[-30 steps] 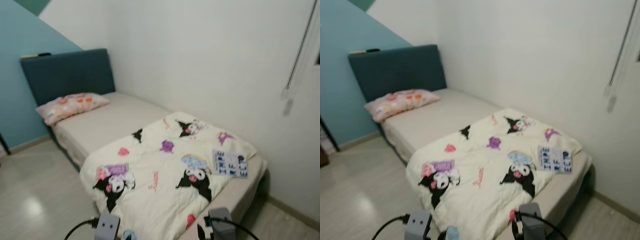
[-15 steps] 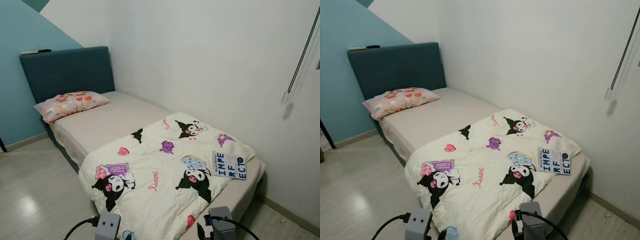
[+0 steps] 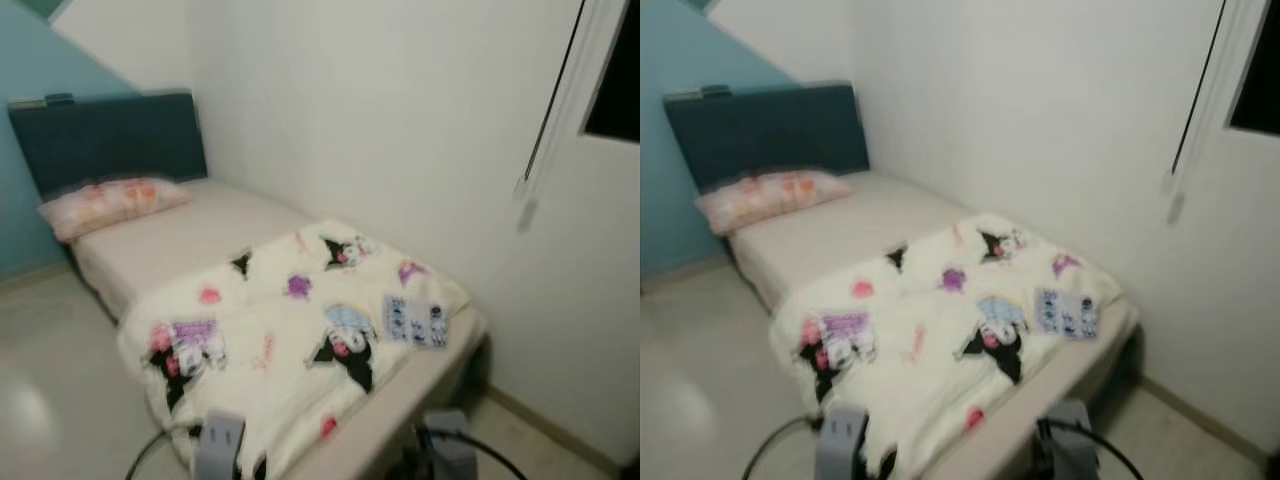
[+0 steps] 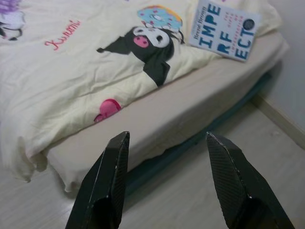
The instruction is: Clean up the room
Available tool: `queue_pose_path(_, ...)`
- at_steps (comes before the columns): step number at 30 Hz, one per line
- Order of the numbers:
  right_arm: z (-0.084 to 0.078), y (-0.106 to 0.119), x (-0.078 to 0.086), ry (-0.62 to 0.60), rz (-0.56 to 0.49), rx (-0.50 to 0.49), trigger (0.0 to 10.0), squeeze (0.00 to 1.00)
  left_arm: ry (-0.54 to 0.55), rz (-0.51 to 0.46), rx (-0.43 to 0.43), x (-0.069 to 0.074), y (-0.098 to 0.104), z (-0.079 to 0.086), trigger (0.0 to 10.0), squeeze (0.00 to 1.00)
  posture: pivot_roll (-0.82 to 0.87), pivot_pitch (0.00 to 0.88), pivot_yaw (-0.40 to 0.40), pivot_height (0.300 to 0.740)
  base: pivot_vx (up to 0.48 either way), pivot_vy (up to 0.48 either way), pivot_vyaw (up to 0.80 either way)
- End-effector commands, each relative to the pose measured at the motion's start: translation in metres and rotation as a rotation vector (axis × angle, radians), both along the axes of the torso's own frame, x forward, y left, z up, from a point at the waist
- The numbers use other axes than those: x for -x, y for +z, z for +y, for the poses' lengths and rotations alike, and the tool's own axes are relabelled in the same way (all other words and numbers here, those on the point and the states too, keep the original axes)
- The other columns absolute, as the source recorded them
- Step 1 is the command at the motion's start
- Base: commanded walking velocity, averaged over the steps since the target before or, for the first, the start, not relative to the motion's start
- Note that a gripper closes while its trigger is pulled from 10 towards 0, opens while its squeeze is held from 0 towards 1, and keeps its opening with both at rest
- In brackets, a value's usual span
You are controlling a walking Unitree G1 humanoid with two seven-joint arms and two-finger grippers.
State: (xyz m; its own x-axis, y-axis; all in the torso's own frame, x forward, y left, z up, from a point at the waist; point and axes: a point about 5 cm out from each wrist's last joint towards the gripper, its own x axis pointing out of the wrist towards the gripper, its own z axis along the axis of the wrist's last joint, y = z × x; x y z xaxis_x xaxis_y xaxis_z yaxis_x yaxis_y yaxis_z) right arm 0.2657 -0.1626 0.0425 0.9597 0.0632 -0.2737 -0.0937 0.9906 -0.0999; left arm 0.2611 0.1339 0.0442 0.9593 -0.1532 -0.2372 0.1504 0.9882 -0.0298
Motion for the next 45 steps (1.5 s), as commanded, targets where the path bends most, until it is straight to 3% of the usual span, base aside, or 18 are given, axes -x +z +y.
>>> queue_pose_path(1,-0.003,-0.004,0.004,-0.002,0.023,0.008,10.0,0.00,0.004,0.032,-0.011,0.005,-0.007,0.001,10.0,0.00,-0.02,0.131,-0.022,0.740,0.000,-0.442,0.80)
queue_pose_path(20,-0.001,-0.003,0.004,0.010,0.020,0.011,10.0,0.00,0.027,0.036,-0.016,0.005,-0.009,0.007,10.0,0.00,-0.02,0.122,-0.029,0.740,0.000,-0.442,0.78)
queue_pose_path(31,0.002,-0.001,0.004,0.014,-0.004,-0.021,10.0,0.00,0.032,0.033,-0.017,0.005,-0.009,0.008,10.0,0.00,-0.03,0.118,-0.026,0.740,0.000,-0.443,0.00)
queue_pose_path(37,0.002,0.001,0.004,0.016,-0.011,-0.023,10.0,0.00,0.057,0.027,0.004,0.004,-0.007,0.012,10.0,0.00,-0.03,0.126,-0.026,0.740,0.000,0.000,0.00)
queue_pose_path(45,0.001,0.001,0.004,0.014,-0.015,-0.025,10.0,0.00,0.067,0.023,0.023,0.005,-0.007,0.014,10.0,0.00,-0.03,0.130,-0.026,0.740,0.000,0.480,0.00)
